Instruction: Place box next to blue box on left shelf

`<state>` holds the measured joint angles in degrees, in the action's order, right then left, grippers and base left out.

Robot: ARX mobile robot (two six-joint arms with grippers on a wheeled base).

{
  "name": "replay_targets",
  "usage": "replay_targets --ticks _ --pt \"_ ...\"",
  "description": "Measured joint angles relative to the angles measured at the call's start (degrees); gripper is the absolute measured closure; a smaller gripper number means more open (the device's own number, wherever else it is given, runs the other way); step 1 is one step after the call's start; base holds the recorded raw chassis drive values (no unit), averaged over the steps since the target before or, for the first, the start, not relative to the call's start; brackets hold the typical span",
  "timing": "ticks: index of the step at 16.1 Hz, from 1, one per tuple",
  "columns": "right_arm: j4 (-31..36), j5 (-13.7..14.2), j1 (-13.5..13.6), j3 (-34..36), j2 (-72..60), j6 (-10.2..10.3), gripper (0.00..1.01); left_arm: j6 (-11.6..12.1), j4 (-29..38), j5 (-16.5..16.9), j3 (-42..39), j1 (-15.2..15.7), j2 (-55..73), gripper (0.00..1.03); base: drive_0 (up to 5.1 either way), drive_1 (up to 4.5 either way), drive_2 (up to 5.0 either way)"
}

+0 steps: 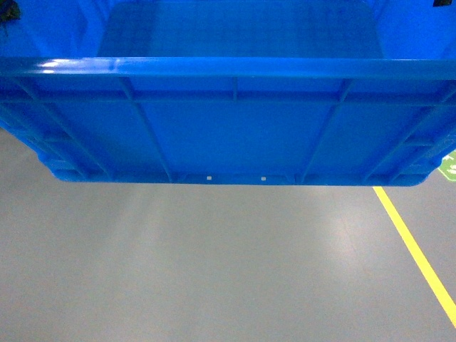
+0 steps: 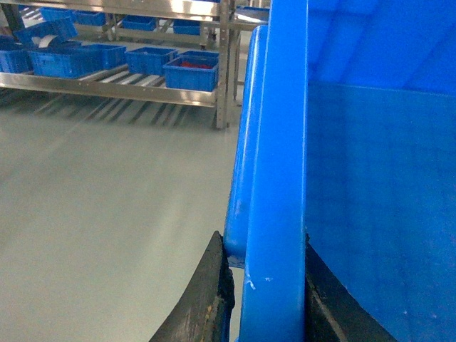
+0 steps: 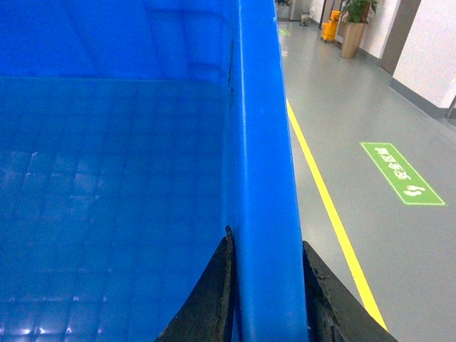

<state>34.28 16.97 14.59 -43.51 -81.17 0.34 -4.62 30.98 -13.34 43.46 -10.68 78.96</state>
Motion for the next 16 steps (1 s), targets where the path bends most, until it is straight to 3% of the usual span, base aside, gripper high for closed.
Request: replay_targets --ticks 16 --pt "0.1 0.0 0.0 0.0 0.0 0.0 0.84 0.0 0.1 0.0 0.0 0.0 0.0 0.88 0.0 4.35 -4.3"
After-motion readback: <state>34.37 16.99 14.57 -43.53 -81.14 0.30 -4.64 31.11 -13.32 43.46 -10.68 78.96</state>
